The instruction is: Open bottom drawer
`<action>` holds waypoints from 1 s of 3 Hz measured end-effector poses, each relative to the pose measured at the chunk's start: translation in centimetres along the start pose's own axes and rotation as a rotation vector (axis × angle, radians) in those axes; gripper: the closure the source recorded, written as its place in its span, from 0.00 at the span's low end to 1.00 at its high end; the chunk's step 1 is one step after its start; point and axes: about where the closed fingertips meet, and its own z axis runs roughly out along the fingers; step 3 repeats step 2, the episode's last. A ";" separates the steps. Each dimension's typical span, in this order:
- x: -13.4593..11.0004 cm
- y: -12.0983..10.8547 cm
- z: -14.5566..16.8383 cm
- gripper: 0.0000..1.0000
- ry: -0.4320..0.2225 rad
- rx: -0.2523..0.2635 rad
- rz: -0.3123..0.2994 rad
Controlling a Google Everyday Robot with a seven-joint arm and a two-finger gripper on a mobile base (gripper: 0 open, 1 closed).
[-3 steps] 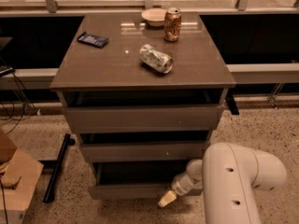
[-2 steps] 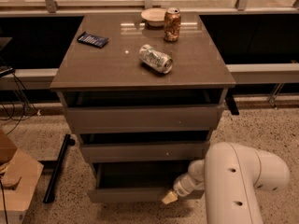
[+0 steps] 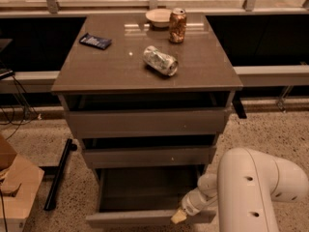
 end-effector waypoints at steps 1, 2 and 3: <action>0.0 0.0 0.1 0.25 0.000 -0.002 0.000; 0.0 0.2 0.2 0.03 0.001 -0.005 0.000; 0.0 0.2 0.2 0.03 0.001 -0.005 0.000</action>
Offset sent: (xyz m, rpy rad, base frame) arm 0.0003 0.0001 0.0000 0.0000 0.0000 0.0000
